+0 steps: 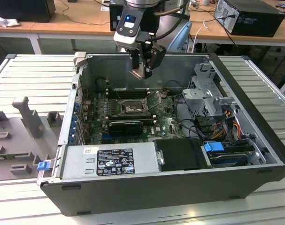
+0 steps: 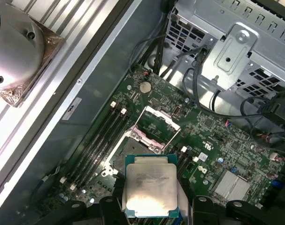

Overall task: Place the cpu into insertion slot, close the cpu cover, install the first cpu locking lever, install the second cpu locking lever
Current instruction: 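Place the cpu into insertion slot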

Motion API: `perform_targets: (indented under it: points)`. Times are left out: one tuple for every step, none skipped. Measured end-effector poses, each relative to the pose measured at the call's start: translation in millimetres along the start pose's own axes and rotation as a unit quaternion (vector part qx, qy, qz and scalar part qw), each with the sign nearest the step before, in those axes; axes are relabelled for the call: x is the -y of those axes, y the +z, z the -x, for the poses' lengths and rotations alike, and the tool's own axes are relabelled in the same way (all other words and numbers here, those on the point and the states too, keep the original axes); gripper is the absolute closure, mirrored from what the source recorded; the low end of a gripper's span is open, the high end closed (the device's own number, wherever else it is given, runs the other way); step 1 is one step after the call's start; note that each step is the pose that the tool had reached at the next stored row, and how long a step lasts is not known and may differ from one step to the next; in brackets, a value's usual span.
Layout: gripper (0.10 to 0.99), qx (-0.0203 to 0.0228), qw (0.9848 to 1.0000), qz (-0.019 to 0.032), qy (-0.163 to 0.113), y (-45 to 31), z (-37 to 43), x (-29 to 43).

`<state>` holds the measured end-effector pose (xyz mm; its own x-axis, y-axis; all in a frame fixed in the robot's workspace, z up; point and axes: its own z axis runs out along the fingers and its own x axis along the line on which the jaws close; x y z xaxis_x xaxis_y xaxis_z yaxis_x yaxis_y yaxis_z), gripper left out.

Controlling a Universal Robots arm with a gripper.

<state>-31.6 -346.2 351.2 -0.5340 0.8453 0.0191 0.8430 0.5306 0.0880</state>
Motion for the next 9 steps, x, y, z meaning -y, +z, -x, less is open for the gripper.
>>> perform_targets:
  points:
    - [0.565, 0.0003, 1.0000, 0.0001, 0.003, 0.0, 0.0, 0.0]
    - [0.565, 0.0006, 1.0000, 0.0001, 0.007, 0.1, 0.0, 0.0]
    - [0.565, 0.0008, 1.0000, 0.0002, 0.009, 0.2, 0.0, 0.0]
    - [0.565, 0.0010, 0.9999, 0.0002, 0.011, 0.2, 0.0, 0.0]
    - [0.565, 0.0012, 0.9999, 0.0002, 0.013, 0.2, 0.0, 0.0]
    - [0.565, 0.0013, 0.9999, 0.0003, 0.015, 0.2, 0.0, 0.0]
    - [0.565, 0.0015, 0.9999, 0.0003, 0.017, 0.3, 0.0, 0.0]
    - [0.565, 0.0017, 0.9998, 0.0004, 0.019, 0.3, 0.0, 0.0]
    - [0.565, 0.0018, 0.9998, 0.0004, 0.021, 0.3, 0.0, 0.0]
